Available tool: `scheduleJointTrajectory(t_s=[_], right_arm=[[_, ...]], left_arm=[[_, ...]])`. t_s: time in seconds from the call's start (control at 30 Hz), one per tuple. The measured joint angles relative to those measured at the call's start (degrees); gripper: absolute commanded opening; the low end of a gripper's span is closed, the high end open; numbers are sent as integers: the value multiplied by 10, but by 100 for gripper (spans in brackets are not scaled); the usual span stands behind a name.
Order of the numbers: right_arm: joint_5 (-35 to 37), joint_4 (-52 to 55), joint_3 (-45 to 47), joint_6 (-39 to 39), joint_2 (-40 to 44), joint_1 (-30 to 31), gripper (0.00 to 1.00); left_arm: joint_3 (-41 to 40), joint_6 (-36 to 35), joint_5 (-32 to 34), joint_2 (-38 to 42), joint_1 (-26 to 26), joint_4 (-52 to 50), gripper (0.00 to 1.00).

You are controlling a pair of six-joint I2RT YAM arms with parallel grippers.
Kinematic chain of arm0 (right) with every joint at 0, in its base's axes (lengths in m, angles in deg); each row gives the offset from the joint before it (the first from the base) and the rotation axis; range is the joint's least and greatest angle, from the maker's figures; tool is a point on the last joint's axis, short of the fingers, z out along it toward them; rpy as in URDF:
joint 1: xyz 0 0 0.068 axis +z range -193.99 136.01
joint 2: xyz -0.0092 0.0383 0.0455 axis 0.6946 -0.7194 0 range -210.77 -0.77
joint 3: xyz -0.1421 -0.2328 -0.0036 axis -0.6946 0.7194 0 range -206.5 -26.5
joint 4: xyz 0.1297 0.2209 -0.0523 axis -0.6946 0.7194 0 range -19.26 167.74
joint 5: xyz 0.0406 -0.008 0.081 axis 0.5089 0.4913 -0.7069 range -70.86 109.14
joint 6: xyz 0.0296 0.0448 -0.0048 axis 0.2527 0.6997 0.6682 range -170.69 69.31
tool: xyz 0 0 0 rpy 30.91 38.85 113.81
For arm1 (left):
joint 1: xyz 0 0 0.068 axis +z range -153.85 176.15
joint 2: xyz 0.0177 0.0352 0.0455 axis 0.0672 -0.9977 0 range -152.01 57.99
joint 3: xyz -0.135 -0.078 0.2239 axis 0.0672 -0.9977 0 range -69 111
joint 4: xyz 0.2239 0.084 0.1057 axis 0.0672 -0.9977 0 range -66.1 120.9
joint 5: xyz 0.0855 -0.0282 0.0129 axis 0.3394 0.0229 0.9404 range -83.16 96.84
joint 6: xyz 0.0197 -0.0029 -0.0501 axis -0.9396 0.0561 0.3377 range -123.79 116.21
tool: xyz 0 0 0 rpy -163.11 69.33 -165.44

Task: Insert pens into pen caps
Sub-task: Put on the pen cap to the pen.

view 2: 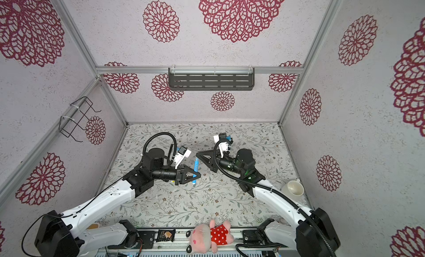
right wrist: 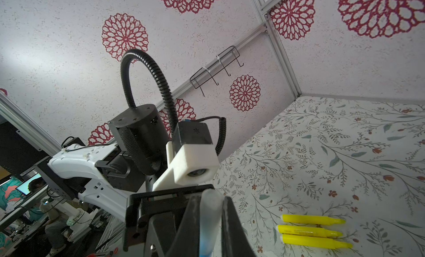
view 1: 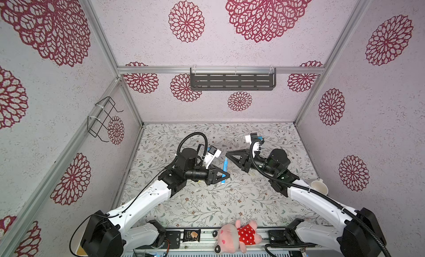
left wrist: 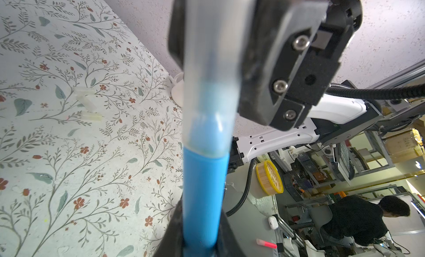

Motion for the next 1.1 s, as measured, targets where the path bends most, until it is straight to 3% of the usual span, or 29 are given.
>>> scheduleJointTrajectory(t_s=[0.53,0.7,0.9,0.93,1.03,1.1], right_arm=[[39,2,8,-16,10,26,0],[3,66,9,-46,13,45,0],[-20,134,-34,-73,4,32,0],[-28,141,-38,-74,3,29,2],[-48,169,-49,-78,5,21,46],[-71,202,-50,-82,10,11,58]], left_arm=[[0,2,-14,11,7,-12,0],[1,16,10,17,45,17,0],[0,17,32,19,45,24,0],[0,17,36,21,44,24,0],[-11,15,54,40,42,26,0],[-14,15,68,56,42,39,0]])
